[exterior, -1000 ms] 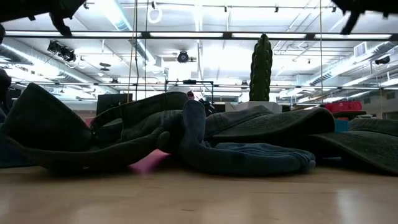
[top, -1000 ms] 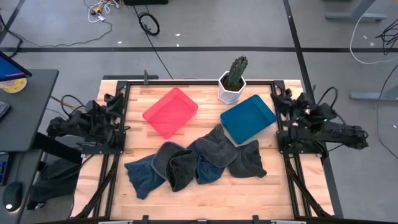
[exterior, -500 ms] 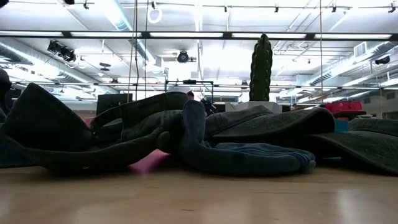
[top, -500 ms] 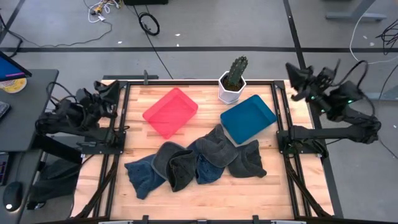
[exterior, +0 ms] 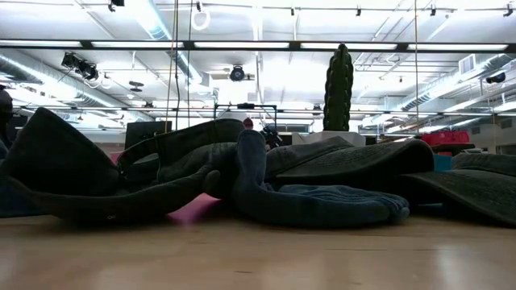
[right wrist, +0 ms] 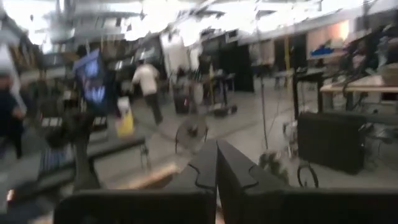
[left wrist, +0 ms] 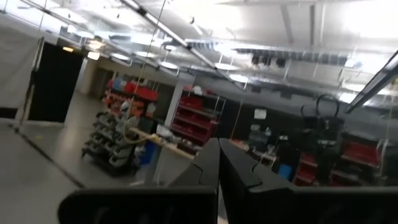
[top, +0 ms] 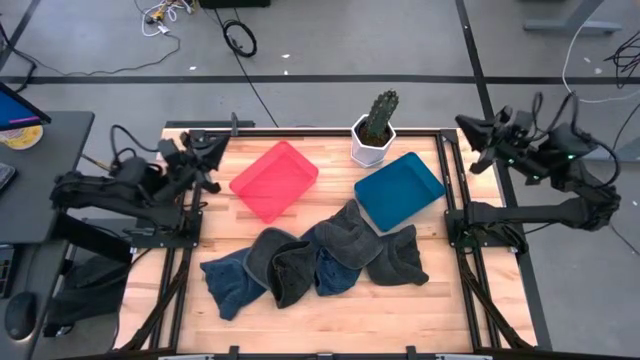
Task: Pick & Place hat
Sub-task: Put the right black cap into the blue bin
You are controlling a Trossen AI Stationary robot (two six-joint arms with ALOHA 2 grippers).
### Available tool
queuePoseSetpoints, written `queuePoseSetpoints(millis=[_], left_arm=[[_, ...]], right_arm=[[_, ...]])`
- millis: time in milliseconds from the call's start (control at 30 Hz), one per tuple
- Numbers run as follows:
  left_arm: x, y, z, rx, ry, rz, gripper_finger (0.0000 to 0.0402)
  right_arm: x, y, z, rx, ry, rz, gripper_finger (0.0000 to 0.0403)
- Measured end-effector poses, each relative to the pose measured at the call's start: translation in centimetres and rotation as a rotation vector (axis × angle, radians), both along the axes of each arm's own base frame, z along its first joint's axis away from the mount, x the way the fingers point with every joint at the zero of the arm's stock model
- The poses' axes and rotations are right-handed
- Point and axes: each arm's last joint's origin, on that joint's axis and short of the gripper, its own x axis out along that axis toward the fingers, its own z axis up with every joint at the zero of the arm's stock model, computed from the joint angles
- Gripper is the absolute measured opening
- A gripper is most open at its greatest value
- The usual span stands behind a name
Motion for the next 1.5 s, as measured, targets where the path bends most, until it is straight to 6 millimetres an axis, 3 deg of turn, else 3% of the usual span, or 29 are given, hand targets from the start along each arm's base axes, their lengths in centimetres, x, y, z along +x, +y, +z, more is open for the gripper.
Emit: queuePoseSetpoints(millis=[200,367,600,833,1033,1233,1500], left_arm=[[1.8,-0.1,-0.7,-0.088,0.009,0.029,0.0008],[2.8,-0.2,0.5,-0.078,0.023,0.048,0.0034],[4.5,-0.5,4.2,0.059,0.126,0.104,0.0111],[5.7,-0.7,6.4,0.095,0.252,0.106,0.0194],[6.8,-0.8,5.7,0.091,0.304,0.099,0.0217],[8.1,-0.8,4.4,0.087,0.397,0.097,0.0218],[8.5,-0.9,4.1,0.090,0.410,0.098,0.0218]], right_arm=[[1.3,0.2,-1.7,0.029,0.190,0.148,0.0025],[2.4,0.3,-2.6,0.090,0.279,0.243,0.0067],[3.7,0.5,-4.0,0.261,0.398,0.337,0.0128],[4.4,0.7,-6.8,0.551,0.661,0.357,0.0173],[4.8,0.8,-8.4,0.799,0.805,0.311,0.0194],[5.5,1.6,-9.5,0.978,0.820,0.245,0.0196],[7.1,4.4,-15.0,1.182,0.880,0.284,0.0197]])
